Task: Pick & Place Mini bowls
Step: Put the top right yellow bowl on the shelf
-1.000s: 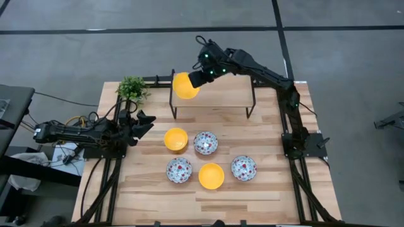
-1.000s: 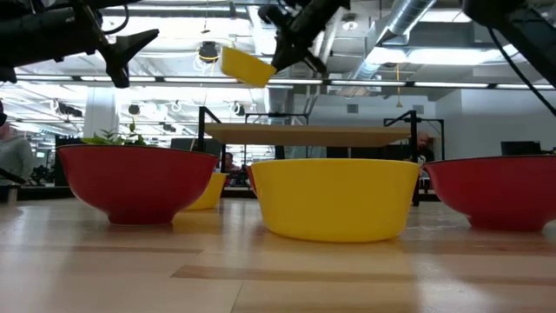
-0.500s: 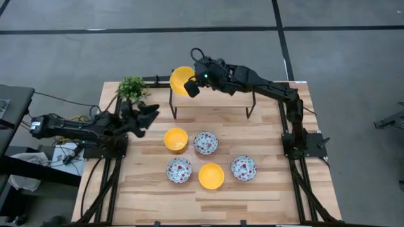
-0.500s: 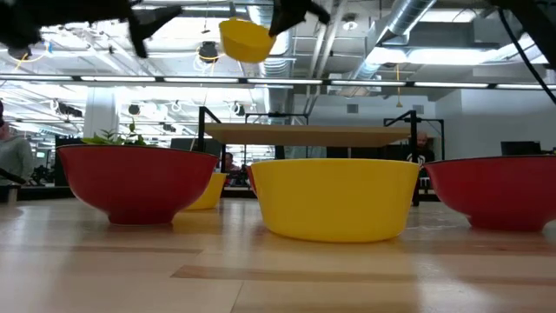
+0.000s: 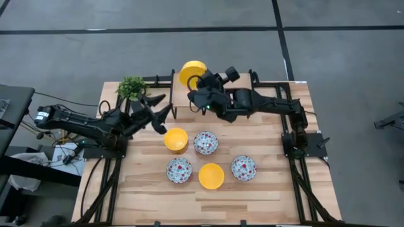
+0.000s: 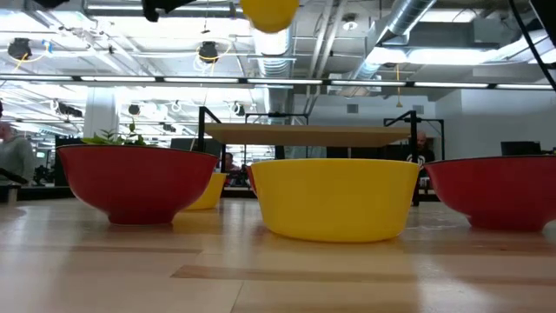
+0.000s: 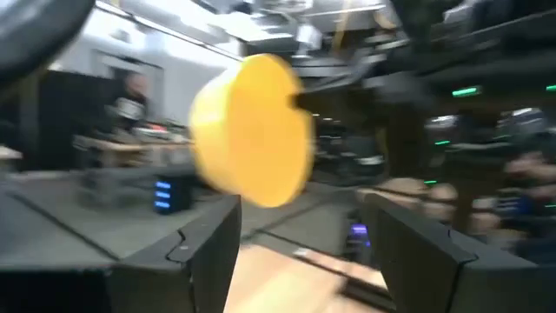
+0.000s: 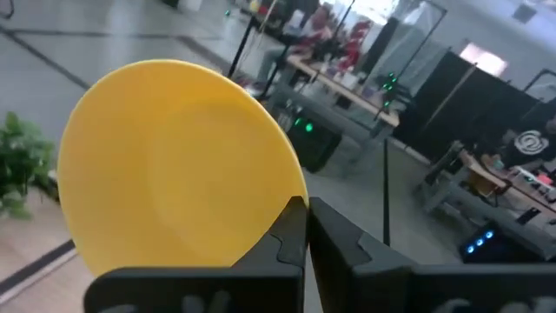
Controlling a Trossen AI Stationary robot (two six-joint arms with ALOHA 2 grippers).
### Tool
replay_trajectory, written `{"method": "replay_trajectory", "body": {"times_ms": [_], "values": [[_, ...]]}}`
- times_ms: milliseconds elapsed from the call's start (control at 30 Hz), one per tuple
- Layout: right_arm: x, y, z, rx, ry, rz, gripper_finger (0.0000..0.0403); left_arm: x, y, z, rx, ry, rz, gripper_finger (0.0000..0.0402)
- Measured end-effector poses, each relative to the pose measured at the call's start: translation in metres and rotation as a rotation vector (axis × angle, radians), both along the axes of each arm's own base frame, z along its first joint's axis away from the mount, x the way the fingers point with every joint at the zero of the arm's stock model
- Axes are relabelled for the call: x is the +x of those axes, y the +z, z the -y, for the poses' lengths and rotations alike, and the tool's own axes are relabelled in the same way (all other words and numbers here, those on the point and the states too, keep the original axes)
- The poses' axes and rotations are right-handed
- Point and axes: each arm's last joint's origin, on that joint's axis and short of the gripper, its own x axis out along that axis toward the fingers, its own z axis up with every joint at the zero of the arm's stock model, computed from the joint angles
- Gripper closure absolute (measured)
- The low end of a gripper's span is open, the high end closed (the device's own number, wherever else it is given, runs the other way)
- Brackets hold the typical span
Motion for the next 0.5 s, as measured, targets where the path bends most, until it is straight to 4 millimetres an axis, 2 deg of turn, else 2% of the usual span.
{"method": "replay_trajectory", "body": {"times_ms": [200, 500], "values": [[0.000, 0.003, -0.018, -0.036, -0.012, 0.036, 0.0403, 0.008, 0.010, -0.005, 0.005, 0.078, -0.006, 0.0160], [0.004, 0.007, -0.029, -0.068, -0.026, 0.075, 0.0403, 0.028, 0.024, -0.012, 0.003, 0.120, 0.006, 0.0160]]}}
